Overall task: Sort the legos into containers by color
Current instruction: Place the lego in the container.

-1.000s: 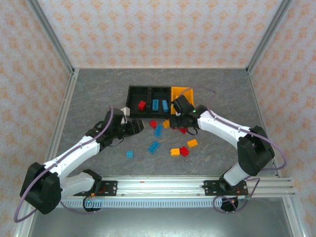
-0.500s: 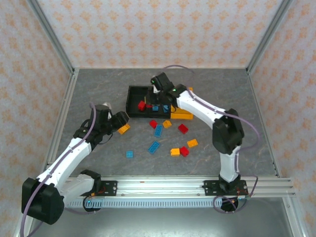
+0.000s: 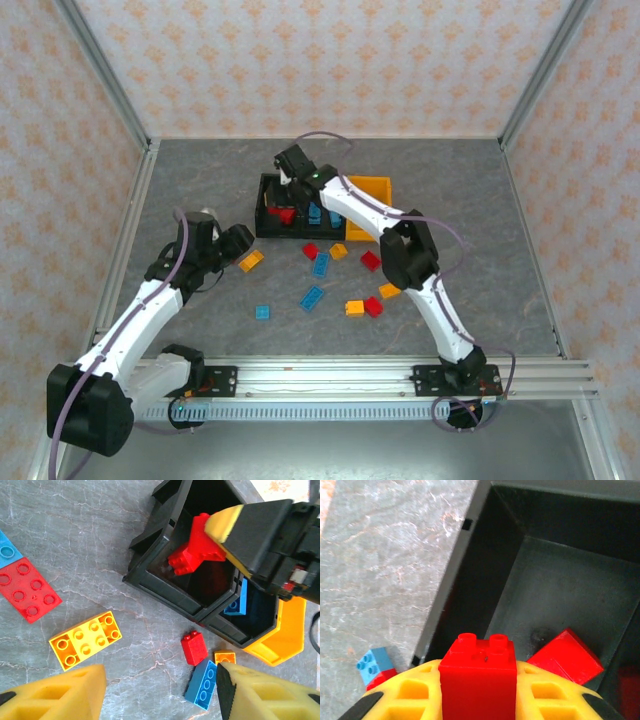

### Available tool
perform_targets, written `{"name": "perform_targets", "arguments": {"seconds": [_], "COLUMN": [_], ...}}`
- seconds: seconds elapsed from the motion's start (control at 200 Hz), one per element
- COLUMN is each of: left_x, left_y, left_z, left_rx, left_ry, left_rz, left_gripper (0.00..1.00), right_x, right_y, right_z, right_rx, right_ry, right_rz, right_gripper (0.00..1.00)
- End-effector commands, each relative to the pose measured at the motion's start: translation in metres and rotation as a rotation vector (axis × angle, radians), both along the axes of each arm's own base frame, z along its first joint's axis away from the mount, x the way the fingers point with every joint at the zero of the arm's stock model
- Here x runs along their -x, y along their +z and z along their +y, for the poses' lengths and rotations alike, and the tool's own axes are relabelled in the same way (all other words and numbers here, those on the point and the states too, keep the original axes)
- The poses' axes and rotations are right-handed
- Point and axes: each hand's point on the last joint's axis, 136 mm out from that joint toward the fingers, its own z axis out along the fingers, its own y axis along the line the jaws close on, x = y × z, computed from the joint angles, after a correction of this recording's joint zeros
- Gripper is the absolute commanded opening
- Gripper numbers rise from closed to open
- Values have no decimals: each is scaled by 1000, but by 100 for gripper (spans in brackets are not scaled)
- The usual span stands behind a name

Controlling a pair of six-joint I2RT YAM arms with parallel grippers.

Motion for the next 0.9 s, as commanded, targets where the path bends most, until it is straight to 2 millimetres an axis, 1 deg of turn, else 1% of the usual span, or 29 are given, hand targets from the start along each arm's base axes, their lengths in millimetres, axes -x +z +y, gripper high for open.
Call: {"name": "perform_targets", "arguments": {"seconds": [0.0,0.115,0.215,0.32,0.43,0.501,0.581,0.661,0.701,0.711,0.716,0.806,0.896], "left_x": [5,5,6,7,9,9,8,5,4,3,3,0,-5], "left_y": [-5,-7,-10,-12,-16,-17,-17,-18,-20,-20,-21,-27,-31], "left_z": [3,3,3,5,6,7,8,9,8,8,7,3,2], "left_rx": [15,13,15,12,3,-9,-47,-96,-121,-125,-127,-174,-236], "left_ry": [16,19,24,32,32,25,8,-29,-54,-63,-68,-146,-222], "left_rz": [21,28,35,40,54,58,67,80,95,98,100,156,191], "left_gripper": [61,61,61,61,61,62,62,62,62,62,62,62,61], "right_x": [-1,0,2,1,2,4,8,18,25,26,27,49,79], "right_y": [-3,-10,-6,4,20,37,64,88,97,97,101,108,105], "right_z": [4,7,8,9,10,9,5,-3,-10,-12,-12,-33,-57], "right_rx": [-12,1,0,-15,-32,-47,-77,-107,-116,-114,-120,-118,-115], "right_ry": [7,24,34,36,40,46,46,50,56,57,57,79,107], "right_rz": [24,34,22,4,-21,-46,-90,-136,-164,-167,-175,-210,-217], "right_gripper": [30,33,41,49,53,53,53,53,53,53,53,53,55]}}
